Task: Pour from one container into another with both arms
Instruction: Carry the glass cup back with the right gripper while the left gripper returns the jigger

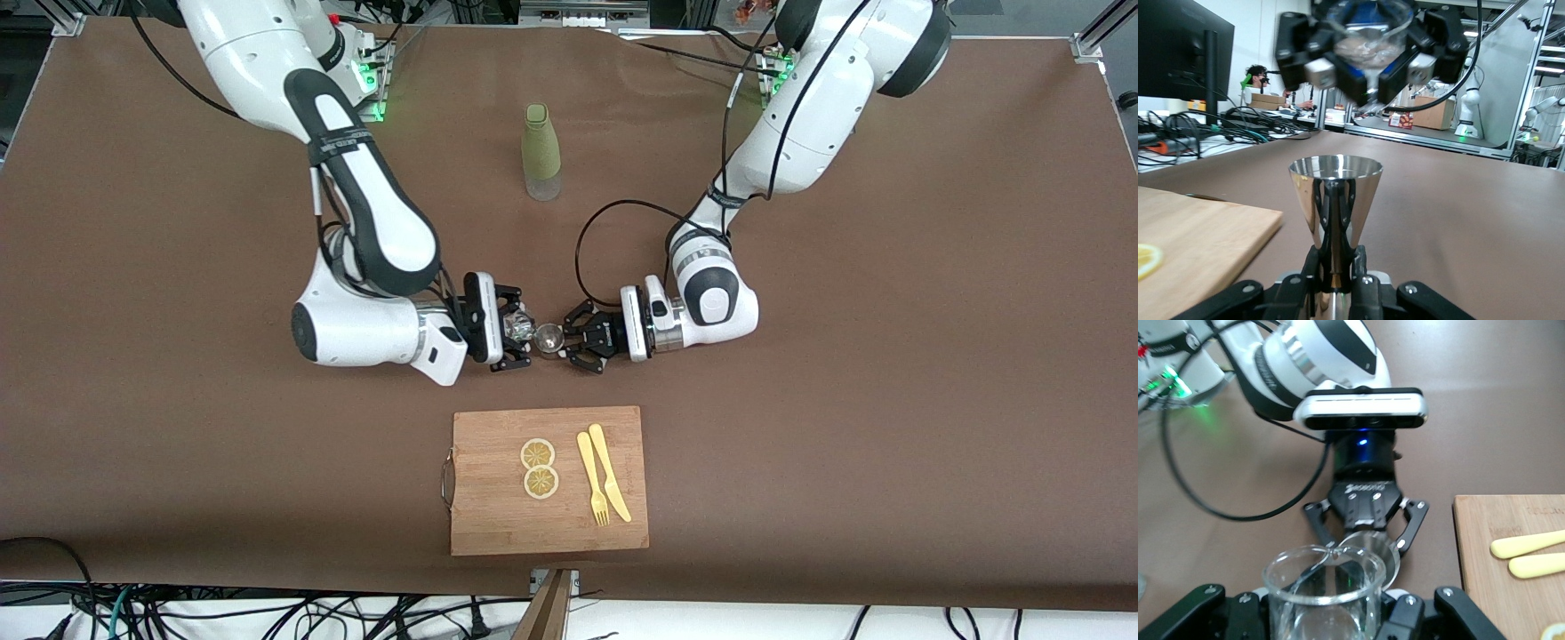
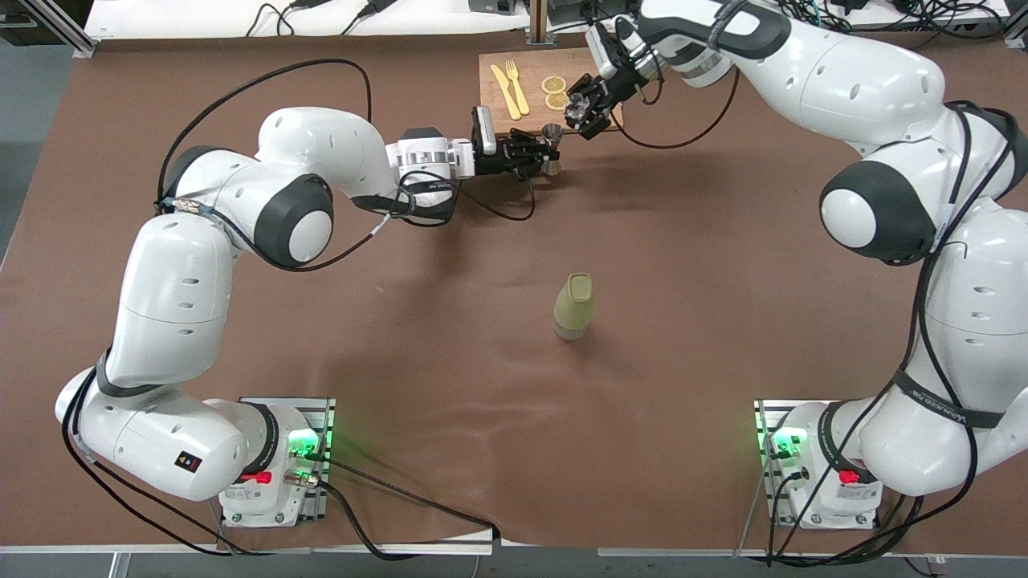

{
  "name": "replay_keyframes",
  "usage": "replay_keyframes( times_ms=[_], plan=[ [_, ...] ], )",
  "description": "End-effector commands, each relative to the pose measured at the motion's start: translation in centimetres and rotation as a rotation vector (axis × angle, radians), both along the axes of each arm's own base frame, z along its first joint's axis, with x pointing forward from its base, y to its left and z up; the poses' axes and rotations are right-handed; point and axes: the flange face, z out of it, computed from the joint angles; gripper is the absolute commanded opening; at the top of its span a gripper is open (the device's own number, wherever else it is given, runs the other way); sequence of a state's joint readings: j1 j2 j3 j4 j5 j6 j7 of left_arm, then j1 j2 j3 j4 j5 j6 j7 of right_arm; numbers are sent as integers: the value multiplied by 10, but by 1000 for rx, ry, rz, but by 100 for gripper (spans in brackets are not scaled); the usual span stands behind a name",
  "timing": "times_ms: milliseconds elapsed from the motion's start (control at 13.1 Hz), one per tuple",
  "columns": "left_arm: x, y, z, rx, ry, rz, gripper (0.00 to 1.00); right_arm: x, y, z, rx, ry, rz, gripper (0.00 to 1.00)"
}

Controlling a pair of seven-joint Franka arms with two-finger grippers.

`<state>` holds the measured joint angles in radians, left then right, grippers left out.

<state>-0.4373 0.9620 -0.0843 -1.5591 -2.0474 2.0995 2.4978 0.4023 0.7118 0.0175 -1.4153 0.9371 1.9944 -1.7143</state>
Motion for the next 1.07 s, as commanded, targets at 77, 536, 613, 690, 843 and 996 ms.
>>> replay_keyframes(
  times_ms=[77,536,613,690,843,996],
  plan=[
    [7,30,19,19,-74,26,0,16,-64,14,57,77,2,0],
    [8,157,44,108,-151,-65,0,29,-206,3,292,78,77,0],
    [8,179,46,98,-158,-99,0,24,-223,-5,322,78,104,0],
    [6,204,44,70,-157,-132,0,20,-244,-15,353,70,114,0],
    [0,264,40,42,-184,-180,0,10,-281,-49,410,53,119,0],
    [-16,327,31,16,-184,-204,0,0,-320,-94,468,31,106,0]
  ],
)
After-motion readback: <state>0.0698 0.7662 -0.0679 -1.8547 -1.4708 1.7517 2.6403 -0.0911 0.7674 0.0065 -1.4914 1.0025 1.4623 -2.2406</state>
